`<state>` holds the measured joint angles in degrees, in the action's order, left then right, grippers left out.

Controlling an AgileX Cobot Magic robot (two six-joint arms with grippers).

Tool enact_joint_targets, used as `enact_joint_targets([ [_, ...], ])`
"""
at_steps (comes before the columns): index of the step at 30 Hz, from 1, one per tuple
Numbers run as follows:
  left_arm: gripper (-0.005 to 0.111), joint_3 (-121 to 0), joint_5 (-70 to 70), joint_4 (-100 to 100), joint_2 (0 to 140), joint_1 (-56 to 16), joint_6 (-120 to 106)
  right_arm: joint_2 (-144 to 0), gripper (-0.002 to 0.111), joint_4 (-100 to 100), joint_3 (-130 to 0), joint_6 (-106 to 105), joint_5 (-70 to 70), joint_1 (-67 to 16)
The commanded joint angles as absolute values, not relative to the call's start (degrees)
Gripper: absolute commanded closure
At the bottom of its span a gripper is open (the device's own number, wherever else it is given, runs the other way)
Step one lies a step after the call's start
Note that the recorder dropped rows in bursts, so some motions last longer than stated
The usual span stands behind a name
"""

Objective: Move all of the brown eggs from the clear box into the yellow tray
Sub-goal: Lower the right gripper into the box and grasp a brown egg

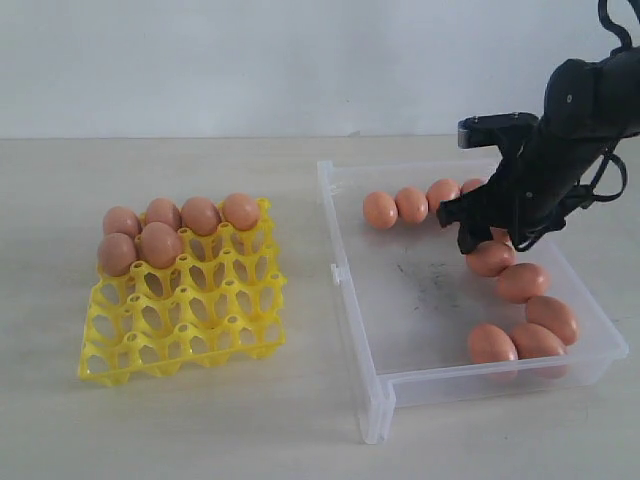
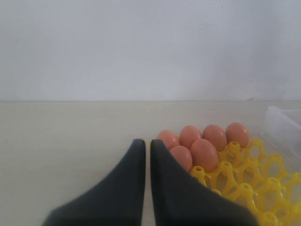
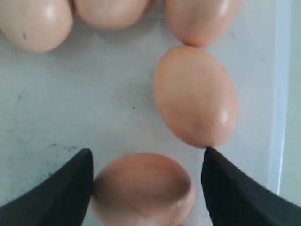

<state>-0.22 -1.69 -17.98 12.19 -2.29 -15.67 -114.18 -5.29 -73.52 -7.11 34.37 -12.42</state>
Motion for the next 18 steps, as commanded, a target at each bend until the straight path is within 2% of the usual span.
enact_joint_targets([
  [1,0.103,0.00,-2.45,-18.28,12.37,-2.58,-15.97,-113.84,0.049,-4.10,-73.36,-21.79,34.89,-12.71],
  [7,0.103,0.00,-2.45,-18.28,12.37,-2.58,-15.97,-113.84,0.049,-3.99,-73.36,-33.26,37.28,-12.71],
  [12,0.103,0.00,-2.45,-18.28,12.37,-2.58,-15.97,-113.84,0.049,-3.99,-73.77,-25.72,33.72,-12.71],
  [18,0.103,0.00,-2.45,-18.28,12.37,-2.58,-15.97,-113.84,0.049,-4.51,-77.29,-5.10,38.27,-12.58],
])
